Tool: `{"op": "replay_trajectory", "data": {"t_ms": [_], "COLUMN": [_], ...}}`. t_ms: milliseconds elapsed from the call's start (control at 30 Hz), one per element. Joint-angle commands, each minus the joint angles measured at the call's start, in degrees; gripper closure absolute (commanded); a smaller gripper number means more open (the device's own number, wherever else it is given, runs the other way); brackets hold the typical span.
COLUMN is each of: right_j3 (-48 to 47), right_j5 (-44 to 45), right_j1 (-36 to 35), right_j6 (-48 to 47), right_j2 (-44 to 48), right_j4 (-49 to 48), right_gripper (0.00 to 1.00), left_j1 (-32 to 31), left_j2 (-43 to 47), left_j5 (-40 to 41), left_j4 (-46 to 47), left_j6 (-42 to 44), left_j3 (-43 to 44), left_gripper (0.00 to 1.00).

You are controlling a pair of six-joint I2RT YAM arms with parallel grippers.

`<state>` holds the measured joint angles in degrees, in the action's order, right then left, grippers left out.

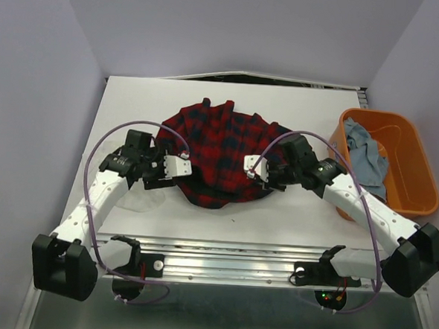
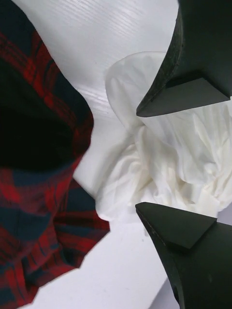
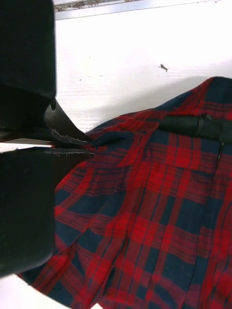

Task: Fold and stack the skirts
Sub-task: Flatten the skirt out

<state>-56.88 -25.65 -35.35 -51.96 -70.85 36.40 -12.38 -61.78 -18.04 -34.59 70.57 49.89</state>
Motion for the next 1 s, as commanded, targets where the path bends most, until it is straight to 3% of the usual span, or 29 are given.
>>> {"op": "replay_trajectory", "data": {"t_ms": [0,33,200,367,500,633,667,733,800,833,867,967], "right_j3": [-7.01,-7.62,-8.95,-10.26,-12.37,-13.87,-14.13,-14.66,-14.92,-15.18,-15.54,-18.34], "right_j5": [2.36,2.71,4.03,5.52,6.66,7.98,8.51,9.04,10.18,10.96,12.97,14.66], "right_j1": [-0.24,-0.24,-0.24,-0.24,-0.24,-0.24,-0.24,-0.24,0.28,0.29,0.98,5.54], "right_j6": [4.68,4.94,4.50,5.21,5.56,5.21,5.29,5.21,5.20,5.56,5.73,6.61], "right_j2": [1.33,1.50,2.64,2.73,2.47,2.56,2.65,3.08,3.70,3.87,3.96,4.58], "right_j4": [-2.92,-2.92,-2.74,-2.83,-2.83,-3.09,-3.09,-3.53,-3.79,-4.06,-4.23,-4.85], "right_gripper": [0.99,0.99,0.99,0.99,0.99,0.99,0.99,0.99,0.99,0.99,0.99,0.99], "left_j1": [-0.27,-0.27,-0.89,-1.06,-1.86,-1.86,-1.86,-1.86,-1.77,-1.68,-1.42,2.17], "left_j2": [-1.68,-1.77,-3.08,-4.85,-5.45,-9.14,-10.28,-11.08,-10.82,-10.65,-9.77,-7.05], "left_j5": [-5.58,-6.47,-9.47,-14.29,-13.43,-12.37,-12.80,-13.59,-14.82,-14.83,-14.83,-15.96], "left_j4": [8.84,9.45,17.00,15.08,17.18,15.78,15.43,14.99,15.60,15.34,14.99,13.85], "left_j6": [12.48,15.28,18.46,21.63,23.56,22.44,21.73,19.01,16.28,15.05,12.17,2.52], "left_j3": [-3.30,-4.70,-8.14,-8.22,-10.42,-8.76,-7.28,-6.13,-4.54,-3.84,-2.01,3.87], "left_gripper": [0.17,0.02,0.02,0.02,0.04,0.21,0.35,0.51,0.75,0.92,0.98,1.00]}}
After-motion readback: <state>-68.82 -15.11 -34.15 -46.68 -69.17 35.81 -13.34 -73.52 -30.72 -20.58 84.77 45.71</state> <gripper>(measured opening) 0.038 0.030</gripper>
